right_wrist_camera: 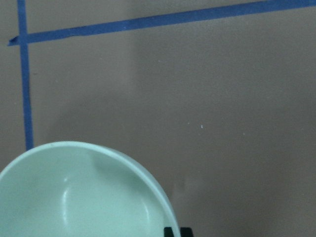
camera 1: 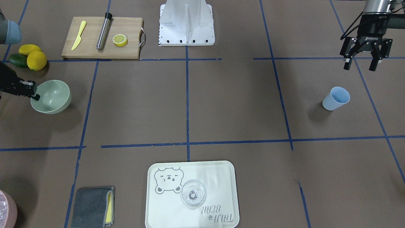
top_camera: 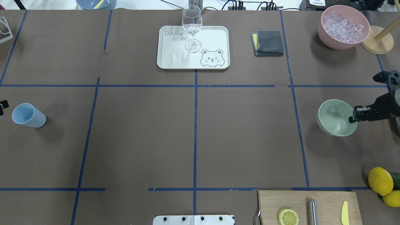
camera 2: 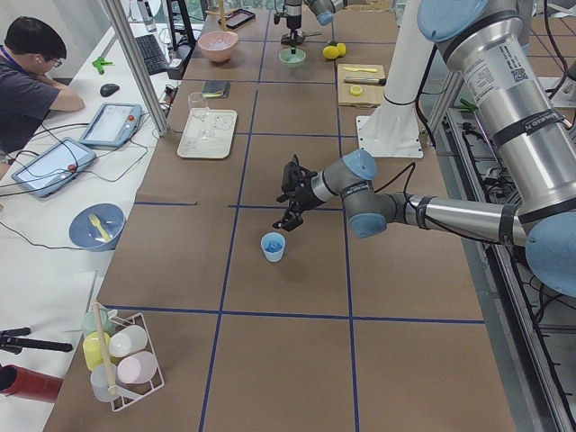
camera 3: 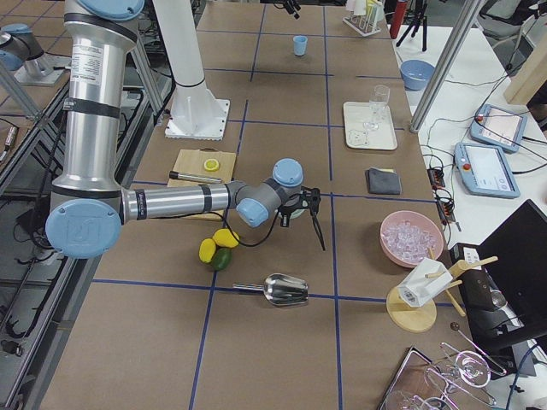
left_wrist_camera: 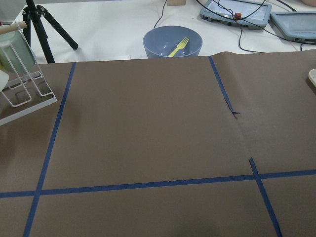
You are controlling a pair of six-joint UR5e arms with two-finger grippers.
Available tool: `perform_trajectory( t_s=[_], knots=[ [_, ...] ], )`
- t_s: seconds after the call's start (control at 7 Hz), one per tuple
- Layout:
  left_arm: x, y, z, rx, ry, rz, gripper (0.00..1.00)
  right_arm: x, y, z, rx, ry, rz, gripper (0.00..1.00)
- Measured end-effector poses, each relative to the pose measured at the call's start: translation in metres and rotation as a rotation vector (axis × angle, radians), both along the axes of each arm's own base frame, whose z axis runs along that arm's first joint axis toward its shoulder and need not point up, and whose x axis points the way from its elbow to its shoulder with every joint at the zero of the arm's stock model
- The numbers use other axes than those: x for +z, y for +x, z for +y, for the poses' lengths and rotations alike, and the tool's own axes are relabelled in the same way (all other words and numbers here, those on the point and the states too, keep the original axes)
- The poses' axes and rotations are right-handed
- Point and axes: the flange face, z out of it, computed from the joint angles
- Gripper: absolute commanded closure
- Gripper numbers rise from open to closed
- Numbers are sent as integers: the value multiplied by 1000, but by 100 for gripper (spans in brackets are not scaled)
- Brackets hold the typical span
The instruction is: Pour ice into bowl
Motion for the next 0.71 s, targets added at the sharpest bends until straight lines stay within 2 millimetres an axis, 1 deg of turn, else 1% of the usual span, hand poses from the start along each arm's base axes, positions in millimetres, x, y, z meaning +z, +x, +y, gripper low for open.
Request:
perform_trajectory(
  t_s=[0.14,0.29,0.43,0.57,0.71],
  knots=[
    [7,20,12,-27,-13,13,0,-18,3,-8,-1,-9,-41,100],
    [23,41,23,-61,-24,14,0,-42,-1,-23,11,-26,-65,100],
    [48,61,37,-99,-27,6,0,-74,-11,-41,34,-56,-84,100],
    [69,74,48,-127,-19,1,0,-107,-24,-52,51,-87,-101,100],
    [87,83,57,-151,-8,-8,0,-142,-45,-57,54,-120,-118,100]
  ],
)
